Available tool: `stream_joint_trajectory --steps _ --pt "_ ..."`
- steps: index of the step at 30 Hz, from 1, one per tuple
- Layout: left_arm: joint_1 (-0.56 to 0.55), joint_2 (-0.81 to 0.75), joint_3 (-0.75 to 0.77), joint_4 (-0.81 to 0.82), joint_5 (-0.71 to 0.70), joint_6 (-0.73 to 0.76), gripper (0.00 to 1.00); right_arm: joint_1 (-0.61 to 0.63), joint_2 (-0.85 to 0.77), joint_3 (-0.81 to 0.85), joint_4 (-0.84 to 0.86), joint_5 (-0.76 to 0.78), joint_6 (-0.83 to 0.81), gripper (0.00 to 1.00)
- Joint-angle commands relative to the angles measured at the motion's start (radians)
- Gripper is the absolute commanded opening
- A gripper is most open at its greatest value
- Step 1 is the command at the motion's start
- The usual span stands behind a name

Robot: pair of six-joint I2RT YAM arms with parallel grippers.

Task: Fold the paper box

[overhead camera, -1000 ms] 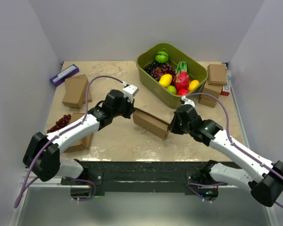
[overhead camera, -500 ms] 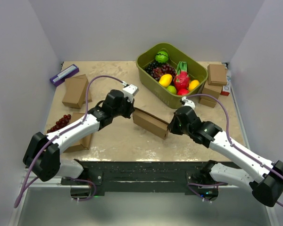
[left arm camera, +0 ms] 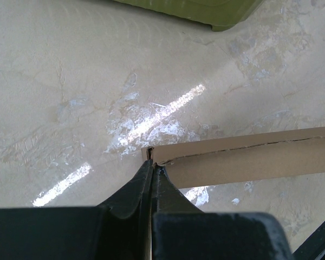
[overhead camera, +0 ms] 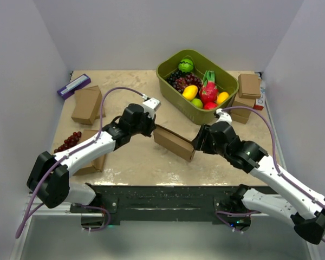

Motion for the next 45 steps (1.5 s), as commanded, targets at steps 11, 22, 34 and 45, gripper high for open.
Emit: stream_joint_trajectory --steps 11,22,34,45 --pt "-0.01 0.025 0.003 -0.097 0.01 0.022 0.0 0.04 0.024 -0.003 0.215 -0.015 -0.261 0.45" --pt "-0.01 0.024 0.004 -0.099 0.012 0.022 0.0 0.166 0.073 -0.058 0.257 0.094 -0.312 0.44" --pt "-0.01 0.024 0.003 -0.101 0.012 0.024 0.0 0.18 0.068 0.049 0.124 0.203 -0.275 0.46" --pt "-0.01 0.025 0.003 -0.101 0.015 0.024 0.0 0.181 0.11 0.08 -0.044 0.277 -0.12 0.37"
